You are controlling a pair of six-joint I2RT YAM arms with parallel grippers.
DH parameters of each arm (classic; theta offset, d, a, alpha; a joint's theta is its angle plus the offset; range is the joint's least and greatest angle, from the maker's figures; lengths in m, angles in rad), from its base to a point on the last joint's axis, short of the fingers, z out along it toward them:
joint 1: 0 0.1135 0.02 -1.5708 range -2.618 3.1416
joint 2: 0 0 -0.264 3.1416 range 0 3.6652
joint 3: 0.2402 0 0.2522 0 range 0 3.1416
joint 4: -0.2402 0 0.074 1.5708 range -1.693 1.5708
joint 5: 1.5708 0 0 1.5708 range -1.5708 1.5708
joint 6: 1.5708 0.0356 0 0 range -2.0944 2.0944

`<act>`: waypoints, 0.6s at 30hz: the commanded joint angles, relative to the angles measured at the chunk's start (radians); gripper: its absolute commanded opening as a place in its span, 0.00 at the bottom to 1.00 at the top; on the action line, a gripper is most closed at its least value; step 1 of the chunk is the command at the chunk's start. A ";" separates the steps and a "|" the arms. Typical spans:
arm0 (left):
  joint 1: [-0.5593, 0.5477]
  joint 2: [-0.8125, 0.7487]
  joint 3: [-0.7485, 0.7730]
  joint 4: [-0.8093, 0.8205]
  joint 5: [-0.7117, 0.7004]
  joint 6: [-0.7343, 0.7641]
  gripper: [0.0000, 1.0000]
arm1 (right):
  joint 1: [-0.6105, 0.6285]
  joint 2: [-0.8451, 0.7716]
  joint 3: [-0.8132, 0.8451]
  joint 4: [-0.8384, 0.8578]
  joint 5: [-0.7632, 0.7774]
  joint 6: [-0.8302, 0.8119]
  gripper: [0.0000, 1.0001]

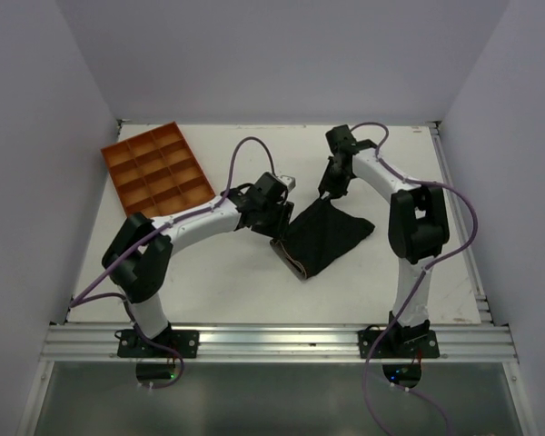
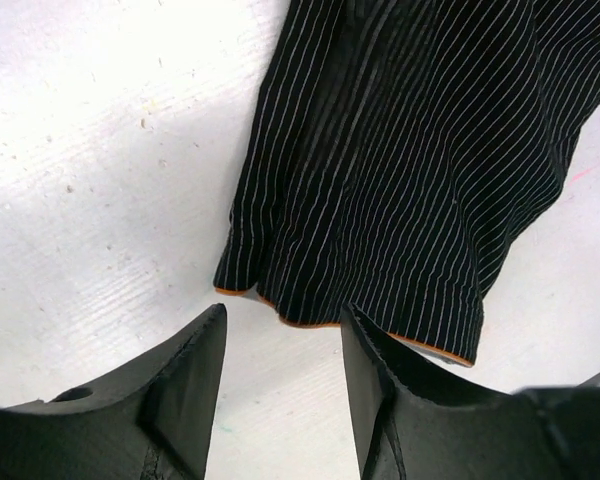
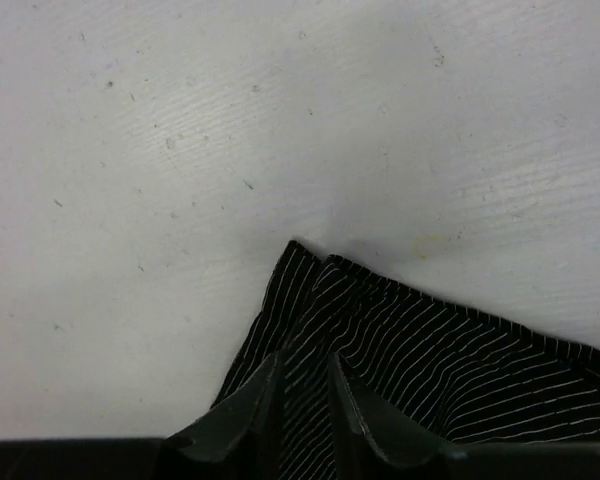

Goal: Roll the underwear
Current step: Fold the underwear

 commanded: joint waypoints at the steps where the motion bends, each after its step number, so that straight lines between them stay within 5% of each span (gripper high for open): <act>1: 0.021 0.012 0.031 -0.001 0.003 0.095 0.54 | 0.004 0.012 0.078 -0.039 -0.036 -0.054 0.29; 8: 0.065 0.042 0.028 0.027 0.066 0.158 0.54 | -0.002 -0.044 0.130 -0.127 -0.034 -0.117 0.36; 18: 0.105 0.102 -0.011 0.090 0.230 0.189 0.49 | -0.005 -0.159 -0.040 -0.132 -0.079 -0.148 0.37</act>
